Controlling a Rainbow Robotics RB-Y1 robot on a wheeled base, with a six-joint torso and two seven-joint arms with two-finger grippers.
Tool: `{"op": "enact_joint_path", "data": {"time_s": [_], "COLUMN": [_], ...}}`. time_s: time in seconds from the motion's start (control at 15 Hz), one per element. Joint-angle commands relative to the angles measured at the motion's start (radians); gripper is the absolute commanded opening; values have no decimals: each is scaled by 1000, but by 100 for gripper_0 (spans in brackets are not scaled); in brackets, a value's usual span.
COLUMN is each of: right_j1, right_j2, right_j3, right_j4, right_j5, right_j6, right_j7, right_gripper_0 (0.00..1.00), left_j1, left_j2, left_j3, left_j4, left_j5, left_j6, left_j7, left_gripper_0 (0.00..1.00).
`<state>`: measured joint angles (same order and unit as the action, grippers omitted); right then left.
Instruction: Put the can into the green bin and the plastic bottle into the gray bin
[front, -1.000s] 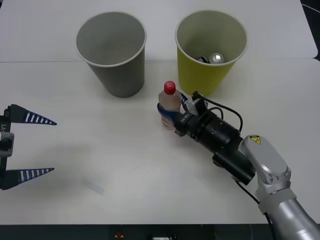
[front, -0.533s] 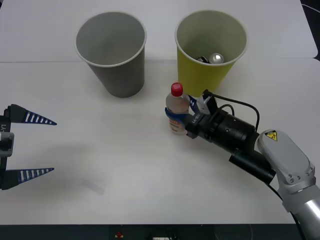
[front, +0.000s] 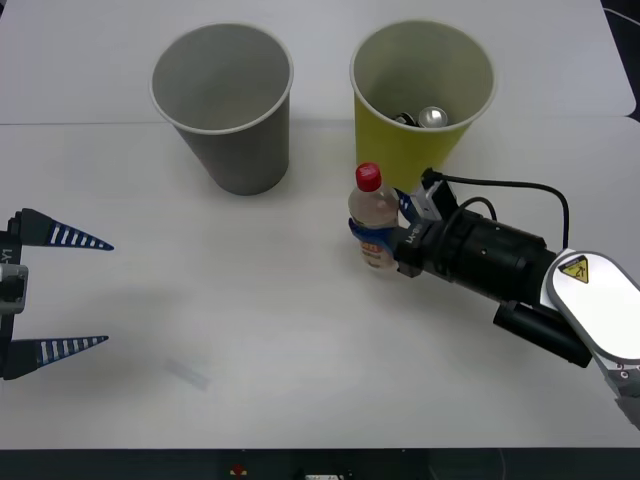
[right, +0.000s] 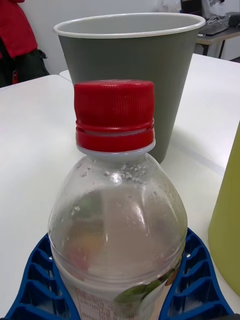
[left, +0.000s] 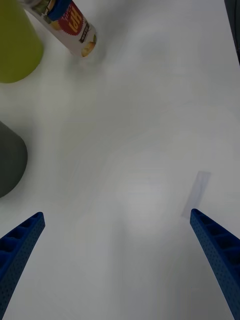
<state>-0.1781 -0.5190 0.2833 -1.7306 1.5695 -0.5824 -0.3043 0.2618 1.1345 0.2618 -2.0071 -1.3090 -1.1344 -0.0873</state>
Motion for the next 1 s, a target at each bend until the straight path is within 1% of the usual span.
{"op": "enact_joint_path", "data": {"time_s": [0.07,0.27,0.33,0.53,0.6,0.67,0.87,1.0], "right_j1": [2,9,9,8,5,3,-21,-40], "right_j2": [-24,-33,-36,-55,-65,-82,-125,-170], "right_j3": [-44,-116,-125,-154,-159,-164,-181,-182], "right_j4": [-55,-142,-165,-277,-303,-343,-420,-461], "right_j5": [95,221,250,380,406,429,443,446], "right_j6": [-83,-206,-229,-318,-338,-366,-447,-467], "right_j7": [-113,-239,-279,-458,-500,-555,-670,-734], "right_gripper_0": [0,0,0,0,0,0,0,0], "left_j1": [0,0,0,0,0,0,0,0], "left_j2": [0,0,0,0,0,0,0,0], "left_j3": [0,0,0,0,0,0,0,0], "left_j4": [0,0,0,0,0,0,0,0], "left_j5": [0,0,0,0,0,0,0,0], "left_j6": [0,0,0,0,0,0,0,0], "left_j7": [0,0,0,0,0,0,0,0], "left_gripper_0": [100,100,100,100,100,100,100,100]}}
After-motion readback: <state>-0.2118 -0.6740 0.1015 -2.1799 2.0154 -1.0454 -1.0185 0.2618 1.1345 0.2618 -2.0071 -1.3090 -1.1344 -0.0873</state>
